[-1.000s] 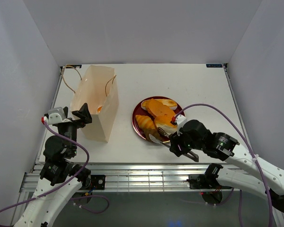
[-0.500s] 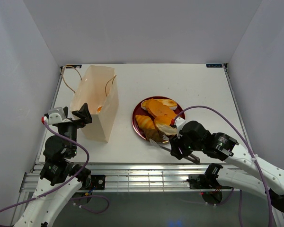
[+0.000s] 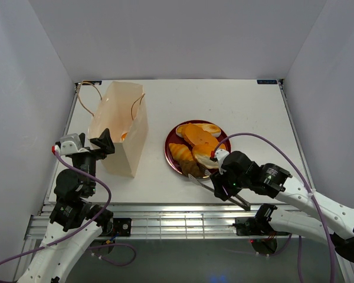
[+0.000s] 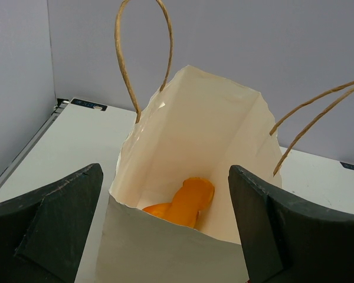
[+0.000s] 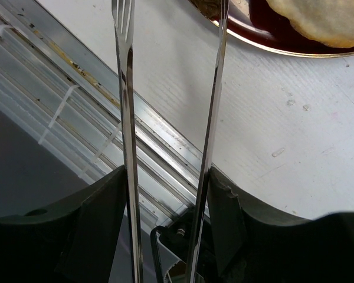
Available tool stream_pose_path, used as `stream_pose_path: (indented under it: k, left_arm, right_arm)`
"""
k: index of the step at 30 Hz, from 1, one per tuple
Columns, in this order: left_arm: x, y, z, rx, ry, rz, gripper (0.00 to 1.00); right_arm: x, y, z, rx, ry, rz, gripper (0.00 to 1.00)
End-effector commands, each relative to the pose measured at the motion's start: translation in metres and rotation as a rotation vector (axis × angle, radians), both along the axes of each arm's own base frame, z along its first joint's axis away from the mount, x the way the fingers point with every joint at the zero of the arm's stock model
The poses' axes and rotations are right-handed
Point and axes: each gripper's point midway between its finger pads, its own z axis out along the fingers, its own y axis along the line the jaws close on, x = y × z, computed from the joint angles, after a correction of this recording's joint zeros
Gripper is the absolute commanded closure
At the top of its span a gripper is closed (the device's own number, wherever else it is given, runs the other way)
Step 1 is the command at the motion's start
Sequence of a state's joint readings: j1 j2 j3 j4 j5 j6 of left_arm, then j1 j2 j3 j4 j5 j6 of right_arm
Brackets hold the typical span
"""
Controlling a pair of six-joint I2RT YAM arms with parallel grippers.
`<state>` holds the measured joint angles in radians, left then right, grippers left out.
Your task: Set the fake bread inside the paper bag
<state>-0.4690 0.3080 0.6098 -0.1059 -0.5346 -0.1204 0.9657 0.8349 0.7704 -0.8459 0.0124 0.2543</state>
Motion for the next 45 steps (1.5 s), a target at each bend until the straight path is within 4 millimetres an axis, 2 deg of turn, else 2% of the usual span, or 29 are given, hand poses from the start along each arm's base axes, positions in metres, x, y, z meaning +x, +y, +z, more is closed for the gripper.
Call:
stream_pose_path:
  k: [1, 6, 14, 23, 33, 45]
  left_arm:
    - [0.0, -0.004, 0.0, 0.01, 0.008, -0.02, 0.02]
    - [0.0, -0.005, 0.0, 0.011, 0.007, -0.023, 0.02]
    - [0.001, -0.005, -0.001, 0.011, 0.007, -0.026, 0.02]
    - [0.001, -0.007, -0.002, 0.013, 0.01, -0.032, 0.02]
    - [0.001, -0.007, -0.001, 0.011, 0.007, -0.034, 0.02]
    - [0.0, -0.007, 0.0, 0.008, 0.004, -0.035, 0.02]
  right_arm:
    - [0.006, 0.001, 0.011, 0.001, -0.038, -0.006, 0.4]
    - [0.01, 0.005, 0.015, 0.011, -0.05, -0.007, 0.41]
    - [0.013, 0.014, 0.008, 0.014, -0.042, 0.012, 0.42]
    - [0.02, 0.023, 0.007, 0.031, -0.058, 0.005, 0.5]
    - [0.029, 0.029, 0.021, 0.058, -0.097, -0.015, 0.56]
    - [0.032, 0.035, 0.056, 0.171, -0.156, -0.032, 0.62]
